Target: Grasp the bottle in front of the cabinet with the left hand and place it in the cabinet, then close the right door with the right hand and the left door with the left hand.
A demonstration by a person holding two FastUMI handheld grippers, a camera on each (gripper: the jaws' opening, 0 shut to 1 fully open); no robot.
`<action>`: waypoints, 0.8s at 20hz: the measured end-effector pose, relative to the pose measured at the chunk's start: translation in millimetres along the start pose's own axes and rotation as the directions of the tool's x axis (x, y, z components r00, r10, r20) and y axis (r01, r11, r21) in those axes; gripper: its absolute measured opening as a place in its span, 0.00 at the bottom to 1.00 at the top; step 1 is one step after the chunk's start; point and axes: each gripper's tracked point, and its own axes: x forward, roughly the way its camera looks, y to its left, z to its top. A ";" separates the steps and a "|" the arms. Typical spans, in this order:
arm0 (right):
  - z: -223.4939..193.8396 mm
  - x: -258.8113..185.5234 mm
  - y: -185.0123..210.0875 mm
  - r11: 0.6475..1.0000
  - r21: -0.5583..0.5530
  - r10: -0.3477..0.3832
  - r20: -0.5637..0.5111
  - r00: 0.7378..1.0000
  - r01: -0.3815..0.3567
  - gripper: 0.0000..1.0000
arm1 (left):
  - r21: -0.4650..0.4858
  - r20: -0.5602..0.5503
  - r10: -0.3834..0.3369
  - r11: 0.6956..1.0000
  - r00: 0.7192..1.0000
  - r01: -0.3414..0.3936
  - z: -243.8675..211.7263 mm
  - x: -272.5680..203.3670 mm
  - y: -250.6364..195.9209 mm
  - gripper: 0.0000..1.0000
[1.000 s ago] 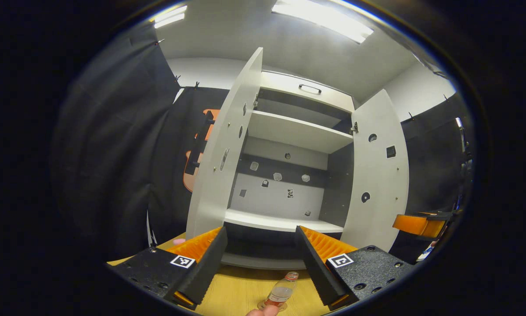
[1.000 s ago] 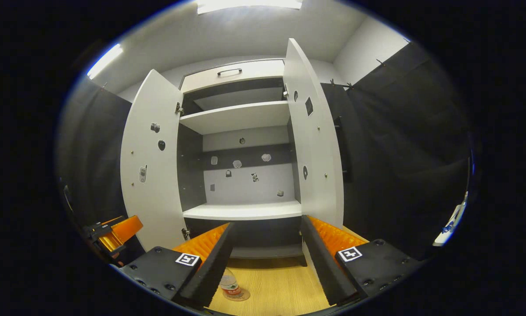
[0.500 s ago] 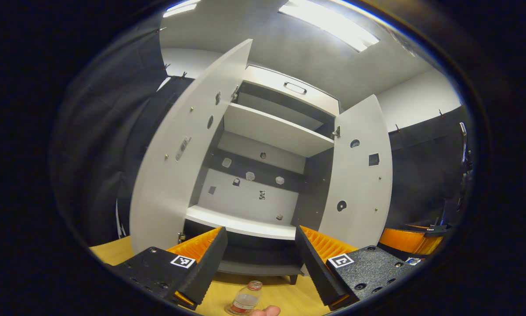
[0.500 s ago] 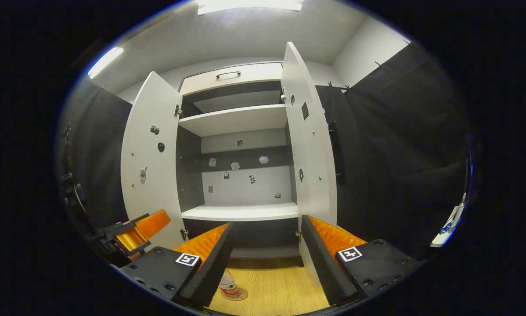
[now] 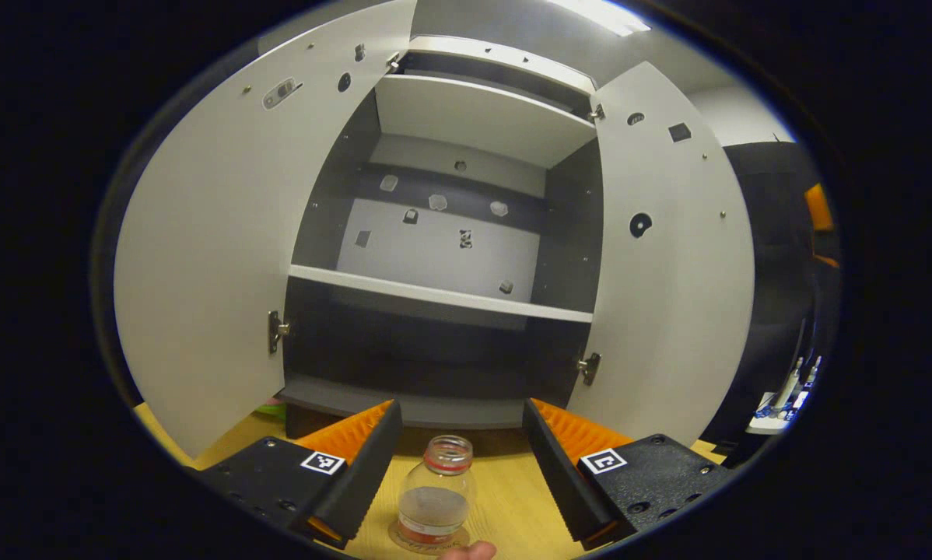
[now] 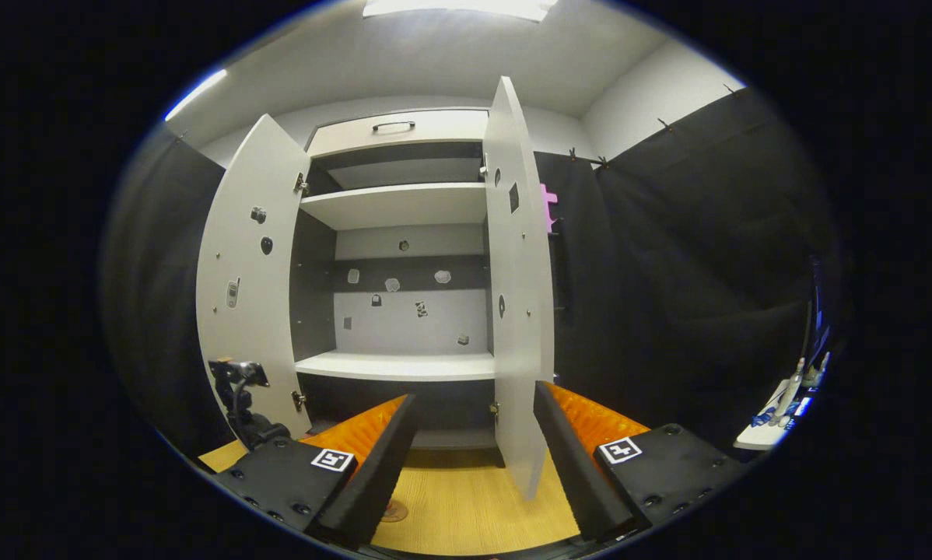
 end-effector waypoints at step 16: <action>-23.0 8.1 17.3 0.999 0.000 0.040 -0.061 0.997 -0.040 0.98 | 0.048 -0.179 0.012 0.999 0.984 -0.004 -112.7 -14.2 20.5 0.76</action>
